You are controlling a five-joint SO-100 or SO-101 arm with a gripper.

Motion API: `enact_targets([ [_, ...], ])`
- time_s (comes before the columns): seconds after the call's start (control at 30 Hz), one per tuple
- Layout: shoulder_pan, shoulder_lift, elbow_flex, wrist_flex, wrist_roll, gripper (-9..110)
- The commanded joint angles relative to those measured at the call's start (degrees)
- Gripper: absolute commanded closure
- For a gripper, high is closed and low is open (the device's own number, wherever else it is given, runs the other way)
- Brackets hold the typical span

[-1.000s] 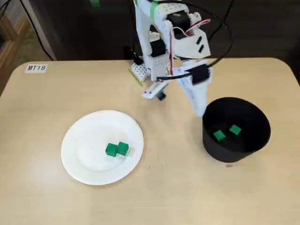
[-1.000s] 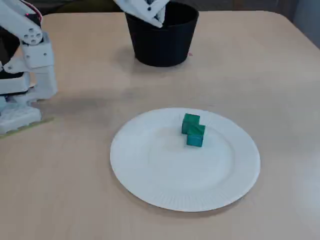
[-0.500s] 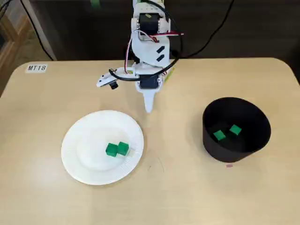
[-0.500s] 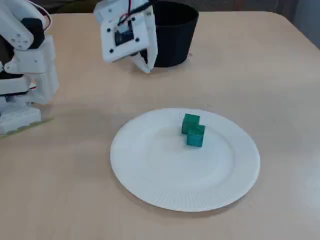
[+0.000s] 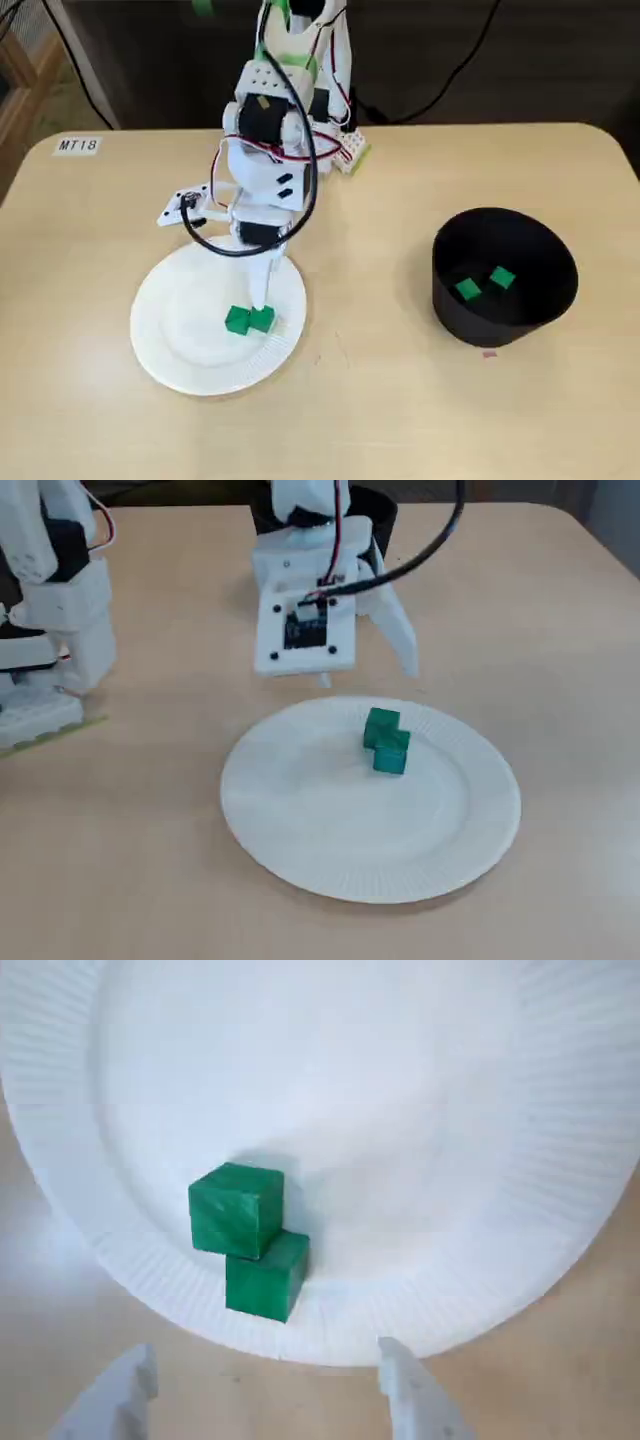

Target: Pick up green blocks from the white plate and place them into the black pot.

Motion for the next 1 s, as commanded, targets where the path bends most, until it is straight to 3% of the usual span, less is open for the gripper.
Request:
enact_targets([
  [0.0, -0.4, -4.3, -6.2, 2.5, 0.7, 70],
  [0.7, -1.5, -24.3, -23.8, 7.6, 4.3, 73],
  [0.87, -1.0, -26.0, -25.2, 4.2, 4.3, 100],
  [0.97, -0.4, -27.6, -27.9, 4.4, 3.9, 104],
])
